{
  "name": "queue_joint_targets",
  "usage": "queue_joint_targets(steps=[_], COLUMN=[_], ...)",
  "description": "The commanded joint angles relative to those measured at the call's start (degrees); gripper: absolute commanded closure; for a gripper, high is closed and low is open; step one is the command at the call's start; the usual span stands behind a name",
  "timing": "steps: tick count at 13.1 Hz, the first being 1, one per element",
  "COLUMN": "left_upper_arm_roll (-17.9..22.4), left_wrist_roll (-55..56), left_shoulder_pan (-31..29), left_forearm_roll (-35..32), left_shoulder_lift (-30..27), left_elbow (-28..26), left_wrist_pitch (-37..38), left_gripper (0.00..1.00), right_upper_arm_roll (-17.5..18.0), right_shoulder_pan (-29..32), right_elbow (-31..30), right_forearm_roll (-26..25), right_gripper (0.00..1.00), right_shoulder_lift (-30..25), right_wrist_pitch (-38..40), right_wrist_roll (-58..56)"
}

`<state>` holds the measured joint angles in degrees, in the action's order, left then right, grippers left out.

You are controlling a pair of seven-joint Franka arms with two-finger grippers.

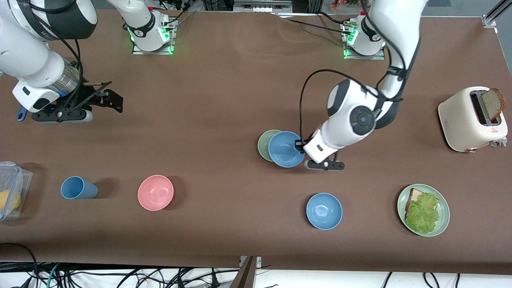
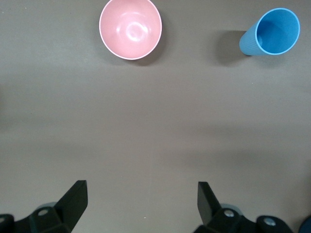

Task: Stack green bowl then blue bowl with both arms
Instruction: 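Carry the blue bowl with the left gripper and lower it into the green bowl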

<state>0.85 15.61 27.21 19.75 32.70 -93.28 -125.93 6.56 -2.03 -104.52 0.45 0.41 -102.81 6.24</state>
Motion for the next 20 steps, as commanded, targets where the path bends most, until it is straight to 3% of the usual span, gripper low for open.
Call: queue_joint_targets(steps=[1,7,11,18,19,20], left_upper_arm_roll=[1.1,1.3,1.2,1.2,1.1,1.1], left_wrist_roll=[3.2,3.2,2.7,2.8,2.8,2.8], left_shoulder_pan=[3.1,4.7,4.6,4.9,4.9,4.9], left_forearm_roll=[0.8,-0.1,-5.3,-5.5,-5.5,-5.5], left_shoulder_lift=[3.9,3.2,2.3,2.1,2.1,2.1], left_elbow=[4.7,3.5,1.4,-0.9,-0.9,-0.9], left_wrist_pitch=[0.9,1.0,1.3,1.0,1.0,1.0], left_gripper=[1.0,1.0,1.0,1.0,0.93,0.77], right_upper_arm_roll=[-0.1,-0.1,-0.2,-0.2,-0.2,-0.2], right_shoulder_pan=[0.5,0.5,0.5,0.5,0.5,0.5], right_elbow=[-1.5,-1.5,-1.5,-1.5,-1.5,-1.5], right_forearm_roll=[-0.4,-0.4,-0.4,-0.4,-0.4,-0.4], right_gripper=[0.0,0.0,0.0,0.0,0.0,0.0], right_shoulder_lift=[-2.1,-2.1,-2.1,-2.1,-2.1,-2.1], right_wrist_pitch=[0.3,0.3,0.3,0.3,0.3,0.3], right_wrist_roll=[-1.2,-1.5,-1.6,-1.6,-1.6,-1.6])
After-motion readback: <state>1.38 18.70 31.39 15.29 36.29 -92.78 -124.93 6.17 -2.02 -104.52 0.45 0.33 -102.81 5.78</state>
